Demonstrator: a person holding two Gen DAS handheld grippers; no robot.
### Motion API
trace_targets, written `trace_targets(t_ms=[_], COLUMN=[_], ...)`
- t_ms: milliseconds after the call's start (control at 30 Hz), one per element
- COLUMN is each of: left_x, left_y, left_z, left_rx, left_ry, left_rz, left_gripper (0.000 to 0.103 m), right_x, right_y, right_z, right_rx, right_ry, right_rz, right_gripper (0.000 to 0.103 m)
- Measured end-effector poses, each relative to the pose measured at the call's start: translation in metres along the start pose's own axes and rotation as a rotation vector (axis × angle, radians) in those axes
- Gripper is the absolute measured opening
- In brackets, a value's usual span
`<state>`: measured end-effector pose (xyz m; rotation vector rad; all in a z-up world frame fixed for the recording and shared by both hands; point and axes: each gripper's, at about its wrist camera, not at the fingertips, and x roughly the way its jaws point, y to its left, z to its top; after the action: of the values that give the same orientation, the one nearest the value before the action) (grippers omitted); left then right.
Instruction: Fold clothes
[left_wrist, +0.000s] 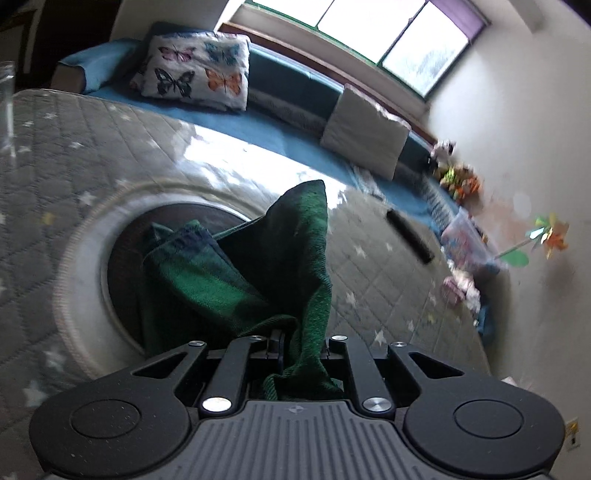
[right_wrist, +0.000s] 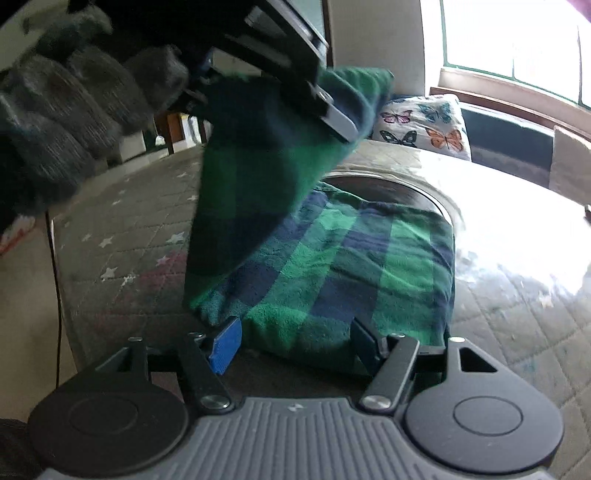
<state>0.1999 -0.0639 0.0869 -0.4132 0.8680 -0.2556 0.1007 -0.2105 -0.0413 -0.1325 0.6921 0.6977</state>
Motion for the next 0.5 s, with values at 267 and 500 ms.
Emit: trace_targets(t_ms=[267,500], left_x=[0.053,0.077], left_y=[-0.025,-0.034], left_z=[-0.017,-0.025], left_rx=[0.01,0.012], left_ry=[0.095,0.13], left_rz=[0.022,0.037], left_gripper=[0.027,0.038], right_x=[-0.003,-0.005], right_y=[-0.029,-0.042], right_z=[-0.011,-0.016], right_rx=[0.084,0.117], right_ry=[-0.013,-0.027], right_rz=[0.044,0.09], right_gripper=[0.068,0.069])
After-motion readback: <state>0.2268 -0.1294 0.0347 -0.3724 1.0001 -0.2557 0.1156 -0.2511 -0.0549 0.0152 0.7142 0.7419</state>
